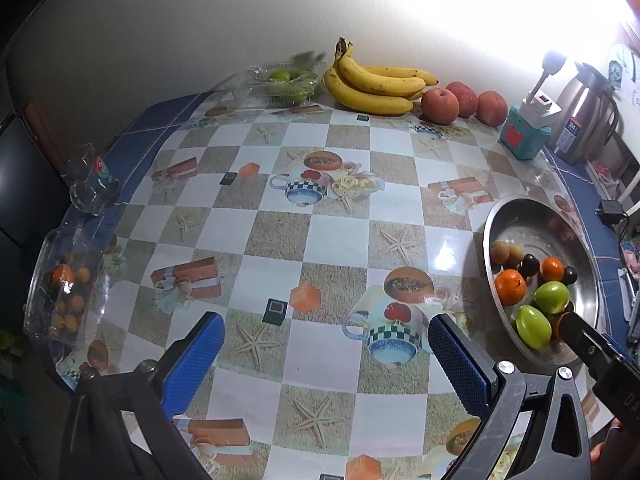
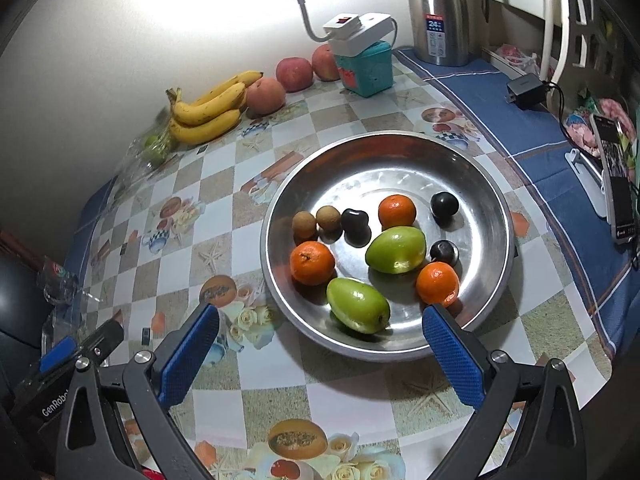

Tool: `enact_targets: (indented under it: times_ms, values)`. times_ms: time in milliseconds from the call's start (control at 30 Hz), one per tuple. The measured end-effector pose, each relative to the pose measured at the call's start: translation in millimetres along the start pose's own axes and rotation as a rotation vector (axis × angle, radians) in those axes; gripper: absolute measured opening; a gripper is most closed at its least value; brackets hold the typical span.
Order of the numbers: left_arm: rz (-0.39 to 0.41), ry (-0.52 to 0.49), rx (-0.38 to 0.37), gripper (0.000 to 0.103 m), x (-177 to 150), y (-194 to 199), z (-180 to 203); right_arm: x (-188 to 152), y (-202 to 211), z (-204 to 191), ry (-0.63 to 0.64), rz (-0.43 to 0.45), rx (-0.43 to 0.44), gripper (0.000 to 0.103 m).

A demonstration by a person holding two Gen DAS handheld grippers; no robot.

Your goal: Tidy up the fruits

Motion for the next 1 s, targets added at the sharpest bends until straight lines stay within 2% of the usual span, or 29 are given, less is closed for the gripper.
enact_targets:
  times_ms: [267,500,767,1000]
  values:
    - [-0.032,-0.004,0.01,0.103,-4.6,0.8,-4.1,-6.9,3.0,-12.8,0.055,-0.033,0.022,0.101]
    - [-0.025,-0.037,0.029,0.103,-3.4,2.8,-5.2,-13.7,-0.6,-9.4,0.066,-0.083,-0.006,0.101]
    - [-0.031,-0.044,0.028,0.103,-5.1,2.1,-3.6,-14.0,1.8,-17.3,0.139,-0.07,-0.023,0.101]
    - [-0.037,-0.048,0.03,0.103,-7.0,1.2,-4.5,-12.7,1.3,-12.0,0.132,-0.064,-0.055,0.101]
Point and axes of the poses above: each gripper's, at about its wrist camera, not at the fingertips, and y roughly against the way its jaws point, z to its right, x to its top, the point moved 8 cm from there along -y, roughly the way its jaws point, and after that the axes turned 14 degrees about z, right-handed, at the moved point
